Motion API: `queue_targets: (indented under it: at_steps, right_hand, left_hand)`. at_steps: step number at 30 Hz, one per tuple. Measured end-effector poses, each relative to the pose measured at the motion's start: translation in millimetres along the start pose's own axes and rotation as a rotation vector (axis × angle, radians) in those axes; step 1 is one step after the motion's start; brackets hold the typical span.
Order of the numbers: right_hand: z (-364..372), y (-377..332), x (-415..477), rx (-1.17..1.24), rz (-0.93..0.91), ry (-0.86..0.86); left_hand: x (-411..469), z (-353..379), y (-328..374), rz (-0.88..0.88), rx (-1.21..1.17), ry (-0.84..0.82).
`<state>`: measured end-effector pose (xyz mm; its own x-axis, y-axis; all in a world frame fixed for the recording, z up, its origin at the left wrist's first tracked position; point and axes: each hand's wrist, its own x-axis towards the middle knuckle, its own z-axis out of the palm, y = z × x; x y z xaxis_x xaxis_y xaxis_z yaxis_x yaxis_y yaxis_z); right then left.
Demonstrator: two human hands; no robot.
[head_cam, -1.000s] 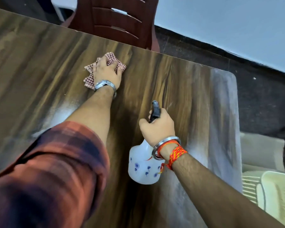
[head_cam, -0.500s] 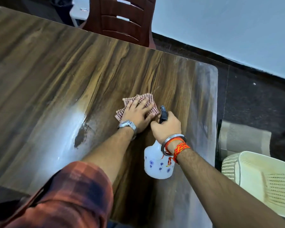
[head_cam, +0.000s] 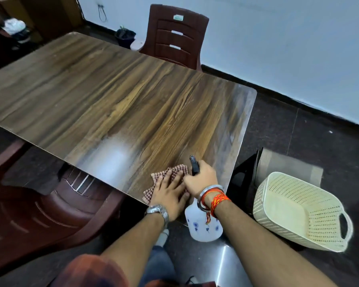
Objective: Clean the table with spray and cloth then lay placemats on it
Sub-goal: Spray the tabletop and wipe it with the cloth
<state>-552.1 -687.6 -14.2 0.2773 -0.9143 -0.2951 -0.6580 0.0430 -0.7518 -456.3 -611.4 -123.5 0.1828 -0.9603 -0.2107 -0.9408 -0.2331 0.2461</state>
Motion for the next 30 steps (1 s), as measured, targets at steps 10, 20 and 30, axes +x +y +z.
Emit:
queue_targets:
  at_steps: [10, 20, 30]
  right_hand:
    - [-59, 48, -33, 0.001, 0.124, 0.085]
    - [-86, 63, -38, 0.049, 0.079, 0.04]
    - [-94, 74, 30, -0.05, 0.031, 0.085]
  left_hand:
    - [-22, 14, 66, 0.035, -0.018, -0.013]
    - [15, 15, 101, -0.177, -0.072, 0.062]
    - [112, 0, 106, -0.252, -0.087, 0.107]
